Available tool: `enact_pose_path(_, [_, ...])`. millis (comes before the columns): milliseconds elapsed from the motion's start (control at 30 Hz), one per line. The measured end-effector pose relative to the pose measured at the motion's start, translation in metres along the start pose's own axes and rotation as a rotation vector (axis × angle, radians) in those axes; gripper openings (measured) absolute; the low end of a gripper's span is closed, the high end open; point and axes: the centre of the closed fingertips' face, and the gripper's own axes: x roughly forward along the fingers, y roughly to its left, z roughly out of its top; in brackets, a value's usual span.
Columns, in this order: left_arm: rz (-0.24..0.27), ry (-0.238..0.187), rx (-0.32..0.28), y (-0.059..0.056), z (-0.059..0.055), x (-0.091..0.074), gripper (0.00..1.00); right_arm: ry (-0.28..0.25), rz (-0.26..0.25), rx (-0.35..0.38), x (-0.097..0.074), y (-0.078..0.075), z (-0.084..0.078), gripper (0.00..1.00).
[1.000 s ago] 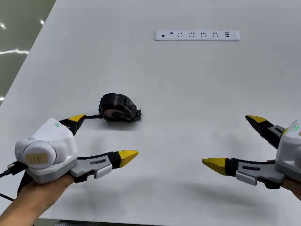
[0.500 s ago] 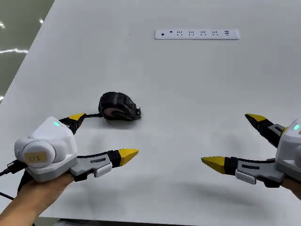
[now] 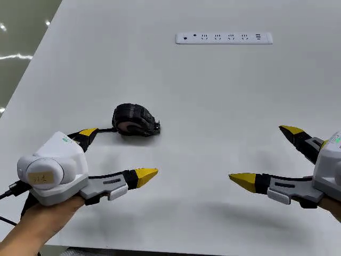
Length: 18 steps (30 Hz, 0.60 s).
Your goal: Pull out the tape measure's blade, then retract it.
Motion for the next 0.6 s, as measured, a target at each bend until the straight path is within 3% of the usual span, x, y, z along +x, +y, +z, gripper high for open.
enact_pose_path(600, [0.004,-0.001,0.007,0.0016,0.0022,0.0001,0.99,-0.006,-0.007,0.007,-0.0016,-0.0037,-0.0004,0.99])
